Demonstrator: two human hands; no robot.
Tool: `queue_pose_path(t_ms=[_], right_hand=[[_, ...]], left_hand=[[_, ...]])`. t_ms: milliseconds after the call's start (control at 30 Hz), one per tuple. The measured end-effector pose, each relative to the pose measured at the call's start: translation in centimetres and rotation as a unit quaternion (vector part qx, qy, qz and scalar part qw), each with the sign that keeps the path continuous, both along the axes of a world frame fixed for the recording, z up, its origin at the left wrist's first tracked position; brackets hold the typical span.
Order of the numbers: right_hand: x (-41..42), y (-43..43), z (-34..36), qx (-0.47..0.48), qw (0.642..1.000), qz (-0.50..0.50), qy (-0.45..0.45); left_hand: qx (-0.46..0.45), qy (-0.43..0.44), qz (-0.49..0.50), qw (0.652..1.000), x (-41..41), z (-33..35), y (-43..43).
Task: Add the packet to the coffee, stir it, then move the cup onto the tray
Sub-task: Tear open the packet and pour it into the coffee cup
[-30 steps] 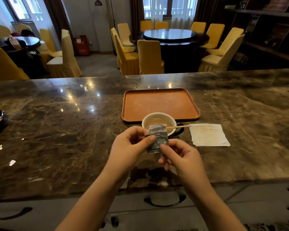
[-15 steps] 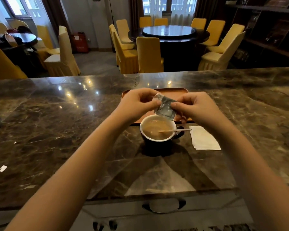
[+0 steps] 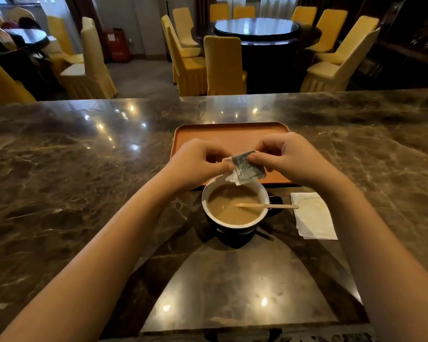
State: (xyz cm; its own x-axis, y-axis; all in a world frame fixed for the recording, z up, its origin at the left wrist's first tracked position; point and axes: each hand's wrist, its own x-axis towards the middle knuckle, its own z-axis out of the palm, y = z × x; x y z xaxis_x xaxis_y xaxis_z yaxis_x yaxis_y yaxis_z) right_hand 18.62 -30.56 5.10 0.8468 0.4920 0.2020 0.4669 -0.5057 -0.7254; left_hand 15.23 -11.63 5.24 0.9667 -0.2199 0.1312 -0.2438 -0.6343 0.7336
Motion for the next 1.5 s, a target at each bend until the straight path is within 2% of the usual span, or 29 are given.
queue_pose_path(t_ms=[100,233,367,567,833,1133,1300,1500], right_hand=[[0.3,0.3,-0.7,0.039,0.999,0.0,0.007],[-0.2,0.3,-1.6,0.08,0.995,0.015,0.055],[-0.3,0.4,-1.9,0.108,0.992,0.018,0.069],[-0.5,0.8,-2.0,0.077,0.996,0.01,0.034],[-0.6,0.4,-2.0,0.066,0.998,0.005,0.02],[-0.9,0.1,-1.6,0.031,0.997,0.0,-0.068],[-1.1,0.0,-1.3,0.066,0.997,0.02,-0.036],[-1.2,0.2,-1.5,0.074,0.997,-0.009,-0.015]], left_hand=[[0.006,-0.013,0.014,1.0,0.2,-0.5,0.2],[-0.053,-0.036,0.044,0.997,0.0,-1.0,0.2],[-0.07,-0.031,0.057,0.995,-0.5,-1.1,0.2],[-0.062,-0.034,0.044,0.997,-0.8,-1.6,0.3],[-0.078,-0.036,0.075,0.993,-0.5,-2.3,0.1],[-0.029,-0.068,0.04,0.996,-0.5,-2.2,0.4],[-0.059,-0.07,0.052,0.994,-0.8,-2.0,0.5],[-0.074,-0.063,0.071,0.993,-0.8,-2.3,0.3]])
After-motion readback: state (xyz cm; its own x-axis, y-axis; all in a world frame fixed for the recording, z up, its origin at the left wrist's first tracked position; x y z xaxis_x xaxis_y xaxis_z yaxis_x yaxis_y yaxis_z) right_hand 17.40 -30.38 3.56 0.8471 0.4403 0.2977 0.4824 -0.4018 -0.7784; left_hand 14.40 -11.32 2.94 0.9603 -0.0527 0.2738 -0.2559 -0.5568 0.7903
